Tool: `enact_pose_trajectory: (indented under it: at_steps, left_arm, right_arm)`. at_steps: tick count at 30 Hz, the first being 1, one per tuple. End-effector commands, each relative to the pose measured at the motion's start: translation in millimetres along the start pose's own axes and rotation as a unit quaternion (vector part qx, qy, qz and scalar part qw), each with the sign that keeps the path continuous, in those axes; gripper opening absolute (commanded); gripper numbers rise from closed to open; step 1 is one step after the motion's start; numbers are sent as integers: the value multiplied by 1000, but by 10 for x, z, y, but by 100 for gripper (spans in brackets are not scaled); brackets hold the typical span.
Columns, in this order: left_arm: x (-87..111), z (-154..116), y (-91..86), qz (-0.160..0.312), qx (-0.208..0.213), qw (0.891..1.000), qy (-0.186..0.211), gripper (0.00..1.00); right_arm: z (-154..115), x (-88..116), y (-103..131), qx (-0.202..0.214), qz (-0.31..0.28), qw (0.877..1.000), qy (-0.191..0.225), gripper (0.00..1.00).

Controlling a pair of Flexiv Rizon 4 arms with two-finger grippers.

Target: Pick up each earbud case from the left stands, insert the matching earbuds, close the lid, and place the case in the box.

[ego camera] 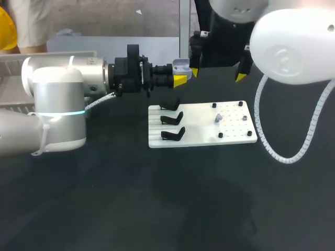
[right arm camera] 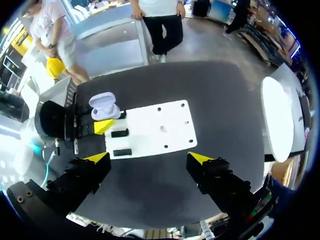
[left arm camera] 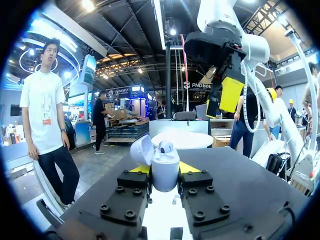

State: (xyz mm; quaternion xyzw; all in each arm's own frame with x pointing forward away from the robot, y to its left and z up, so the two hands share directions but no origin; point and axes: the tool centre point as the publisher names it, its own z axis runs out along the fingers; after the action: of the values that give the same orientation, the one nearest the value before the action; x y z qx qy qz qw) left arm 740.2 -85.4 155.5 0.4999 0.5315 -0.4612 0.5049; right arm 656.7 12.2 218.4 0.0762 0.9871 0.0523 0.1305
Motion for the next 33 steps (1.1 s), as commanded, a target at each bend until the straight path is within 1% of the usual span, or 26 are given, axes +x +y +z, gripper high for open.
enact_pose_trajectory:
  at_steps: [1,2,3,4,5,6,8,10,11,14,15,16,19,20,22,23,25,26,27,29,31,33]
  left_arm:
    - [8,2,-21,2,-4,1000,-2,0]
    - [8,2,-21,2,-4,1000,-2,0]
    - [8,2,-21,2,-4,1000,-2,0]
    - [8,2,-21,2,-4,1000,-2,0]
    - [8,2,-21,2,-4,1000,-2,0]
    - [8,2,-21,2,-4,1000,-2,0]
    - [8,2,-21,2,-4,1000,-2,0]
    - [8,2,-21,2,-4,1000,-2,0]
    - [8,2,-21,2,-4,1000,-2,0]
    - [8,2,-21,2,-4,1000,-2,0]
    - [8,2,-21,2,-4,1000,-2,0]
    - [8,2,-21,2,-4,1000,-2,0]
    - [8,2,-21,2,-4,1000,-2,0]
    - [8,2,-21,2,-4,1000,-2,0]
    - [8,2,-21,2,-4,1000,-2,0]
    - [8,2,-21,2,-4,1000,-2,0]
    - [8,2,-21,2,-4,1000,-2,0]
    - [8,2,-21,2,-4,1000,-2,0]
    - [8,2,-21,2,-4,1000,-2,0]
    - [8,2,-21,2,-4,1000,-2,0]
    - [8,2,-21,2,-4,1000,-2,0]
    - [8,2,-21,2,-4,1000,-2,0]
  right_arm:
    - [300,35,-232,-39,44,998,-20,100]
    - [365,45,-269,-38,56,998,-14,100]
    - [424,57,-295,-49,66,997,-15,100]
    - [486,63,-326,-45,77,996,-21,100]
    - [562,76,-343,-45,75,996,-13,100]
    - [625,89,-352,-47,80,996,-17,100]
    - [762,103,-368,-42,86,995,-9,100]
    - [884,111,-381,-43,91,995,-11,100]
    - [955,113,-384,-41,92,995,-4,100]
    - [1146,106,-401,-58,112,992,21,100]
    - [1191,104,-402,-66,116,991,22,100]
    - [1242,98,-396,-57,110,992,25,100]
    - [1370,80,-366,-57,108,992,21,100]
    - [1404,69,-359,-56,106,993,14,100]
    - [1476,47,-347,-67,104,992,20,100]
    - [1512,36,-347,-65,106,992,10,100]
    - [1583,12,-340,-73,103,992,9,100]
    - [1601,-3,-343,-76,102,992,-1,100]
    - [1625,-13,-338,-80,98,992,1,100]
    - [1661,-25,-332,-77,103,992,-8,100]
    - [1705,-9,-318,-77,102,992,-7,100]
    - [1764,10,-310,-76,100,992,4,100]
